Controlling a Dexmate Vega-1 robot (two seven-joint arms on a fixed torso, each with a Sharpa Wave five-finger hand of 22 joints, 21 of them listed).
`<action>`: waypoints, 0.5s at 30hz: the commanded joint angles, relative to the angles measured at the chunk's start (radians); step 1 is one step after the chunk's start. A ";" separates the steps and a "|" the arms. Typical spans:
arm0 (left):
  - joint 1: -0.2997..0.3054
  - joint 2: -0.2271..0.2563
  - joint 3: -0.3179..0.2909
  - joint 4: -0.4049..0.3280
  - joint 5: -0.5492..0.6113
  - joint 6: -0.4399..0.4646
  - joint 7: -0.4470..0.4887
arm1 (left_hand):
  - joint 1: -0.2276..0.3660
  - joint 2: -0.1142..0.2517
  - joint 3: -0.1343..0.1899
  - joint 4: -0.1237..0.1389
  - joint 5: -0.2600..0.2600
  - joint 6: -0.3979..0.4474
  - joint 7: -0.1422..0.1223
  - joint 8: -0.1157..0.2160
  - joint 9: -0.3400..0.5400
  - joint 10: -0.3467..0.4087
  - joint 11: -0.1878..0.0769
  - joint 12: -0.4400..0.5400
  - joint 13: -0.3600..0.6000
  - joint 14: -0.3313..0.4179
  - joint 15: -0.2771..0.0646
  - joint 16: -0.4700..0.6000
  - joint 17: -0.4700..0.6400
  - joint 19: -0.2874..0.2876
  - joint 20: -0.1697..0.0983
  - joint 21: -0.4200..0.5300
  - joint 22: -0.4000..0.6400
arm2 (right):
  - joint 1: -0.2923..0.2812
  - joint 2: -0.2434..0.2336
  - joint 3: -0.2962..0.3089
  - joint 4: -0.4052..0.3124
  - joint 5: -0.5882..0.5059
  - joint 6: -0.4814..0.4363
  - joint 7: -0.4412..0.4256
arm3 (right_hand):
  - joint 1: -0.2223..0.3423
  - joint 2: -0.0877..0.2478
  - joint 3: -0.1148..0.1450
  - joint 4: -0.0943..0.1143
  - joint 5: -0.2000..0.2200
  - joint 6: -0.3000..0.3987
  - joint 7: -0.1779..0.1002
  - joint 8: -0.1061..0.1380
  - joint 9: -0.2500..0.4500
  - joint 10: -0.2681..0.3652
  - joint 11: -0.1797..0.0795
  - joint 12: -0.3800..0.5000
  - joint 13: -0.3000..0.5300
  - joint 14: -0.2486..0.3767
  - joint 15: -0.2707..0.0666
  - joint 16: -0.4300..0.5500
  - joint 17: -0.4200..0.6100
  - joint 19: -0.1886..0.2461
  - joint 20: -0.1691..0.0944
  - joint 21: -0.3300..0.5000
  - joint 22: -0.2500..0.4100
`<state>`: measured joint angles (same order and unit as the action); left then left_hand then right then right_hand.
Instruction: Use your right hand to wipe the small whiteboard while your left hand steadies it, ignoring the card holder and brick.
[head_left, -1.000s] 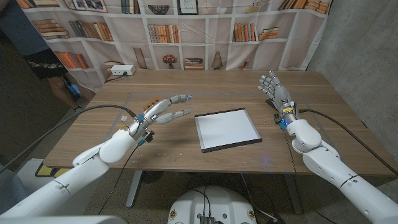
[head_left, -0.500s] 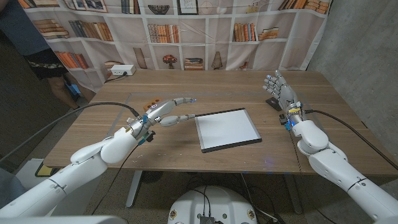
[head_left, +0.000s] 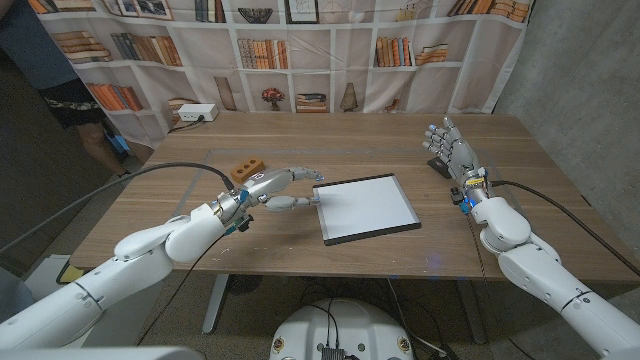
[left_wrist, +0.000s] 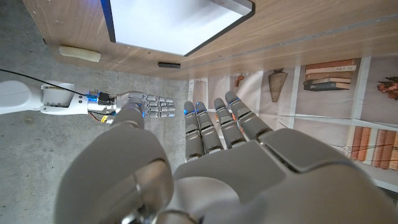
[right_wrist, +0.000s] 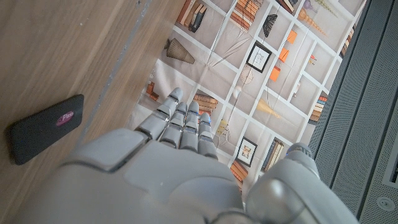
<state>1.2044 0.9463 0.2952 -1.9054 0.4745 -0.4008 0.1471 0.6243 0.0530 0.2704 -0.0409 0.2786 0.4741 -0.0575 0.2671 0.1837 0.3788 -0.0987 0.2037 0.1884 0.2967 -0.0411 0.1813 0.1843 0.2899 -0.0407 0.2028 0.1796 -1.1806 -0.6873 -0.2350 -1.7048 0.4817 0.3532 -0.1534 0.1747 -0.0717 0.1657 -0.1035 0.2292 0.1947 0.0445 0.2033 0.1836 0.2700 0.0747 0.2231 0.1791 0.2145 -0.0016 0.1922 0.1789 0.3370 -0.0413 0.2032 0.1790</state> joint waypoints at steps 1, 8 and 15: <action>-0.071 0.045 0.085 -0.029 0.064 0.049 -0.090 | 0.003 0.012 0.009 0.001 -0.006 0.016 -0.020 -0.005 0.003 -0.017 -0.012 -0.007 0.004 -0.030 -0.075 -0.005 0.002 -0.025 -0.003 -0.010 0.001 | -0.021 0.002 -0.002 -0.003 0.015 -0.001 0.003 | 0.010 0.005 -0.004 0.000 0.006 0.007 -0.010 0.000 0.005 0.004 0.002 -0.003 0.005 0.005 0.007 -0.002 0.005 0.003 -0.022 -0.002 0.003; -0.129 0.047 0.135 -0.022 0.095 0.050 -0.137 | 0.008 0.019 0.014 -0.001 -0.013 -0.030 -0.028 -0.035 0.002 -0.024 -0.015 -0.008 0.004 -0.038 -0.078 0.000 0.001 -0.042 -0.010 -0.011 0.001 | -0.045 -0.001 0.008 -0.015 0.013 0.005 -0.009 | 0.014 0.010 -0.002 -0.001 0.006 0.008 -0.012 0.000 0.005 0.009 0.002 -0.002 0.005 0.006 0.008 -0.002 0.005 0.003 -0.020 -0.002 0.003; -0.185 0.048 0.179 -0.007 0.131 0.036 -0.174 | 0.013 0.023 0.018 -0.004 -0.019 -0.050 -0.037 -0.049 0.003 -0.007 -0.015 0.000 0.004 -0.034 -0.080 0.005 0.000 -0.037 -0.022 -0.006 0.001 | -0.062 0.002 0.016 -0.018 0.021 0.006 -0.017 | 0.018 0.015 0.000 -0.002 0.007 0.010 -0.015 0.000 0.005 0.011 0.002 -0.001 0.005 0.006 0.011 -0.003 0.005 0.002 -0.018 -0.002 0.003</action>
<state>1.0981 0.9856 0.4051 -1.9254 0.5446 -0.3617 0.0457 0.6331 0.0707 0.2793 -0.0456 0.2623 0.4265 -0.0891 0.2217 0.1837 0.3554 -0.1098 0.1979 0.1883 0.2531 -0.0391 0.1807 0.1820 0.2494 -0.0355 0.1920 0.1795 -1.2121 -0.6863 -0.2325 -1.7130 0.4949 0.3548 -0.1588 0.1839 -0.0625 0.1657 -0.1035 0.2291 0.2021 0.0373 0.2034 0.1836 0.2700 0.0747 0.2231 0.1791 0.2181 0.0020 0.1922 0.1789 0.3370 -0.0413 0.2033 0.1790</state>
